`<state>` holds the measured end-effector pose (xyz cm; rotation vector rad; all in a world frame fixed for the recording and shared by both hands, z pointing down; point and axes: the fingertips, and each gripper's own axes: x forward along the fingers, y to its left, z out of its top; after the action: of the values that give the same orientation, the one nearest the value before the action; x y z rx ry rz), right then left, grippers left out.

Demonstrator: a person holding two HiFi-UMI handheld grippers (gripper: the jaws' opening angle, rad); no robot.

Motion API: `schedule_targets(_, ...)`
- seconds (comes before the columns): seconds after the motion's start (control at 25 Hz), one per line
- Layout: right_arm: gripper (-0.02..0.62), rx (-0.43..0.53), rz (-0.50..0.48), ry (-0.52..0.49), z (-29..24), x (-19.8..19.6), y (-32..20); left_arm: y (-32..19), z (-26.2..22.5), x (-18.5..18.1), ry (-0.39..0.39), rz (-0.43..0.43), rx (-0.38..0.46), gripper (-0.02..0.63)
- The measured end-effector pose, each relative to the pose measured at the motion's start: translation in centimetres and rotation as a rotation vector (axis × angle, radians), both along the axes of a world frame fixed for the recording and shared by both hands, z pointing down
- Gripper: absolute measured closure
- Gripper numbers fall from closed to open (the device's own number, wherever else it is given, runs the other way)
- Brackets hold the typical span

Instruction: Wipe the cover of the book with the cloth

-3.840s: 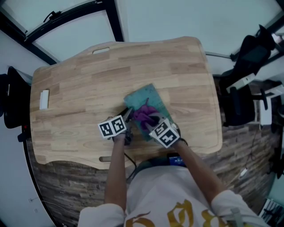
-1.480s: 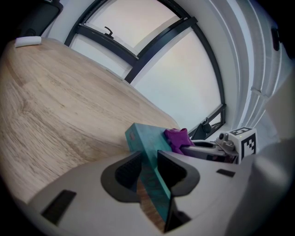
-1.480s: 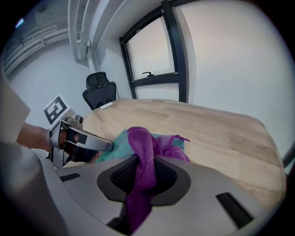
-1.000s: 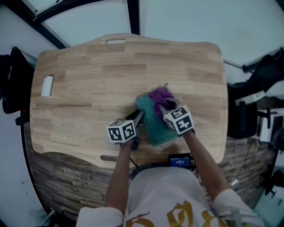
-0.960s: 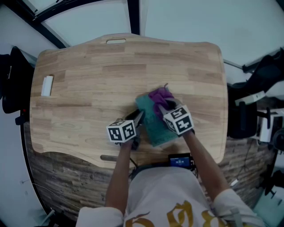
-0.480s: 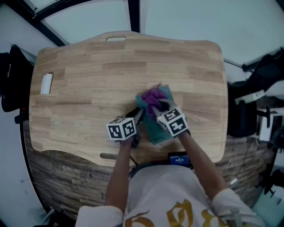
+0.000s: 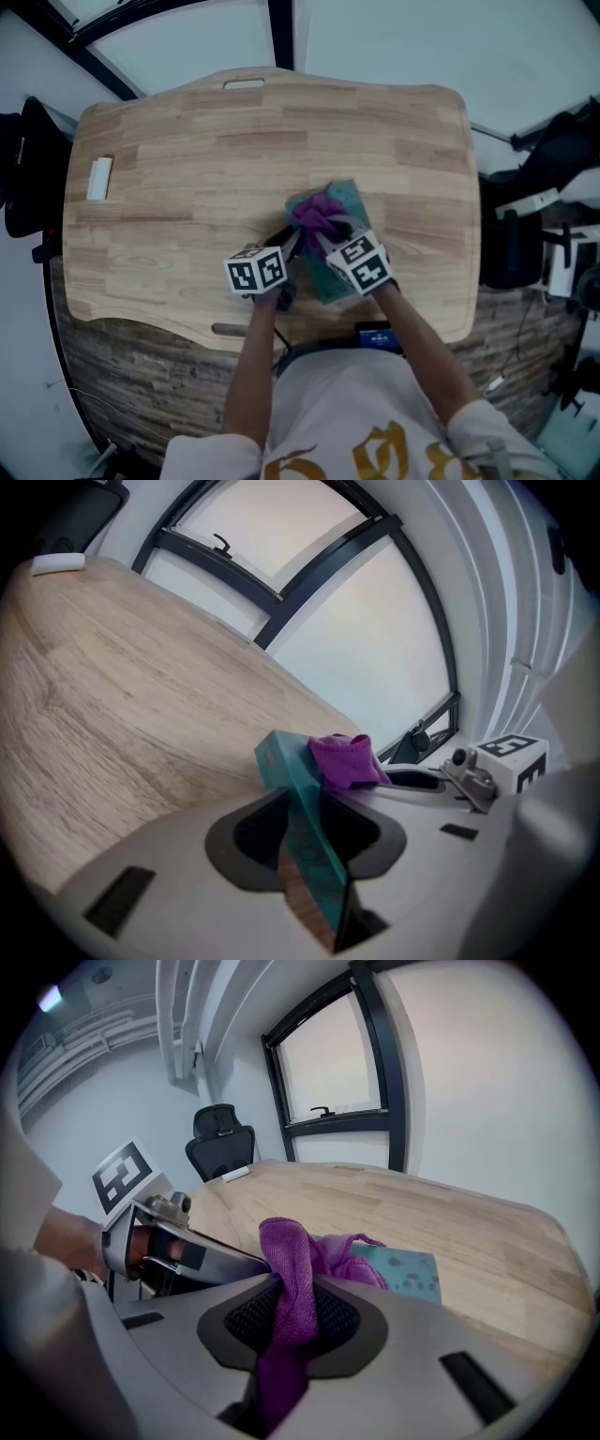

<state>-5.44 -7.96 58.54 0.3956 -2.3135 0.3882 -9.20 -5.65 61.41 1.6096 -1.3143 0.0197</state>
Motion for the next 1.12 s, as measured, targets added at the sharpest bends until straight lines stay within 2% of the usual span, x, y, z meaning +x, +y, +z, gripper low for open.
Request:
schedule_targets(0.68,0.535,-0.016,-0.015,-0.011,0.1,2.2,3.2,-0.1,0.0,-0.2,0.001,-0.001,0.002,0.497)
schedule_targets(1.12,0.535,-0.047,0.009,-0.017,0.2,4.2,5.0,-0.4,-0.4,-0.3,-0.002,0.006,0.016,0.497)
